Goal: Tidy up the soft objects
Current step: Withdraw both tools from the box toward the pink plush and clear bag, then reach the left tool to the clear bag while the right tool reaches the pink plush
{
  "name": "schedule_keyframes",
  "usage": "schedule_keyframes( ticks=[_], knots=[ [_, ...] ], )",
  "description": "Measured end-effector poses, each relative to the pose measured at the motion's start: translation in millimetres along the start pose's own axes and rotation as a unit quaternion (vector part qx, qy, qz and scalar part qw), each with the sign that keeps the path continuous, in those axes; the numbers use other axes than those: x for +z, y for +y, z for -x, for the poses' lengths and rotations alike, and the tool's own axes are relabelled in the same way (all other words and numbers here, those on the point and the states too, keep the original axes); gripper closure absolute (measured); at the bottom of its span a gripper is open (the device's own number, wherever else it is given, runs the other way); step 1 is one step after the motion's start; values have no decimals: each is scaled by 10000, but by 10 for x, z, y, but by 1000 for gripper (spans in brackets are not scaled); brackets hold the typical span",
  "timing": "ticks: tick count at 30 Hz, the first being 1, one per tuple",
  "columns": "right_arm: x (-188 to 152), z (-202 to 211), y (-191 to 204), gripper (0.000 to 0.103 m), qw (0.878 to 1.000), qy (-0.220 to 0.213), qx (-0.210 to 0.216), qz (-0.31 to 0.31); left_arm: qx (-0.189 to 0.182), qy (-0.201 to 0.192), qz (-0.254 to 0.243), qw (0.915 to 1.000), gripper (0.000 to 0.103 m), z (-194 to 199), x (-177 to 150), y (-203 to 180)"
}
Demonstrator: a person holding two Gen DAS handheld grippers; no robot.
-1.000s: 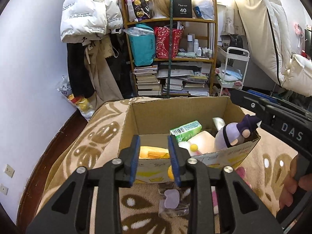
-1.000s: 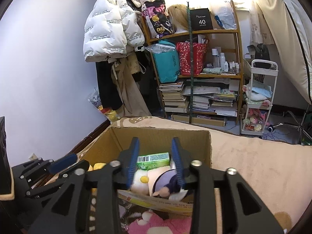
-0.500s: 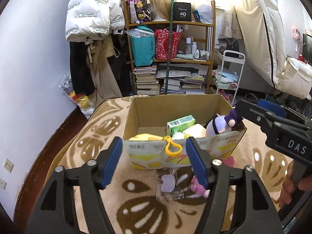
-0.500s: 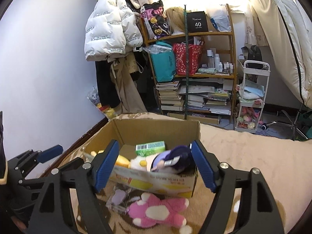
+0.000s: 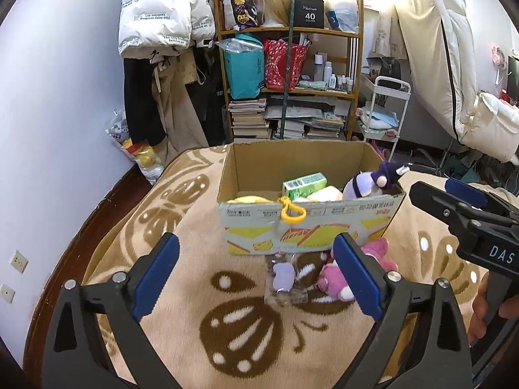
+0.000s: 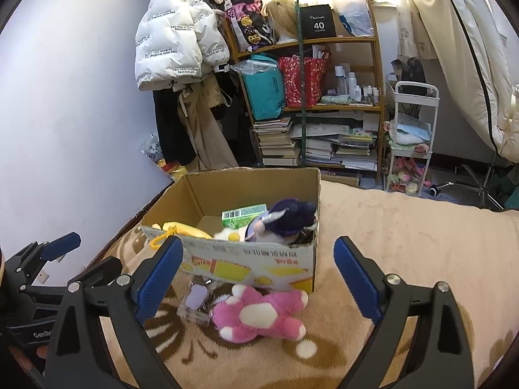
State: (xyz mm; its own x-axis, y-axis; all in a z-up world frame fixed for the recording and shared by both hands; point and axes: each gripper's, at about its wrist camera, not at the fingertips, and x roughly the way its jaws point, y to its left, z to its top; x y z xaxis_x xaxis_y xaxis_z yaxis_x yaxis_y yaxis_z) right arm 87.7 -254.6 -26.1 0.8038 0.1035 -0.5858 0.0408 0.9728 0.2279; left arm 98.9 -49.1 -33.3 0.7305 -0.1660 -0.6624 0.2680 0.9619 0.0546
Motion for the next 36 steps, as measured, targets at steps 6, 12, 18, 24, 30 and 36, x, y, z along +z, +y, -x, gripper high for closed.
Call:
schedule_keyframes(
  ticks=[6, 12, 18, 24, 30, 36],
  knots=[
    [-89, 54, 53, 0, 10000, 31, -63, 55, 73, 89, 13, 9999, 4, 31, -69, 26],
    [-177, 43, 60, 0, 9998, 162, -94, 64, 71, 280, 101, 9995, 4, -32, -111, 78],
    [-239, -26, 39, 0, 9995, 281, -125, 49, 64, 496, 173, 9986, 4, -147, -158, 101],
    [-313, -141, -4, 0, 9989, 447, -142, 26, -11, 750, 213, 9970, 4, -302, -195, 123],
    [-375, -249, -67, 0, 9982, 577, -155, -18, -71, 1028, 289, 9943, 4, -495, -233, 142],
    [-409, -348, -116, 0, 9975, 680, -154, -96, -59, 1152, 232, 9931, 4, -634, -238, 112]
  ],
)
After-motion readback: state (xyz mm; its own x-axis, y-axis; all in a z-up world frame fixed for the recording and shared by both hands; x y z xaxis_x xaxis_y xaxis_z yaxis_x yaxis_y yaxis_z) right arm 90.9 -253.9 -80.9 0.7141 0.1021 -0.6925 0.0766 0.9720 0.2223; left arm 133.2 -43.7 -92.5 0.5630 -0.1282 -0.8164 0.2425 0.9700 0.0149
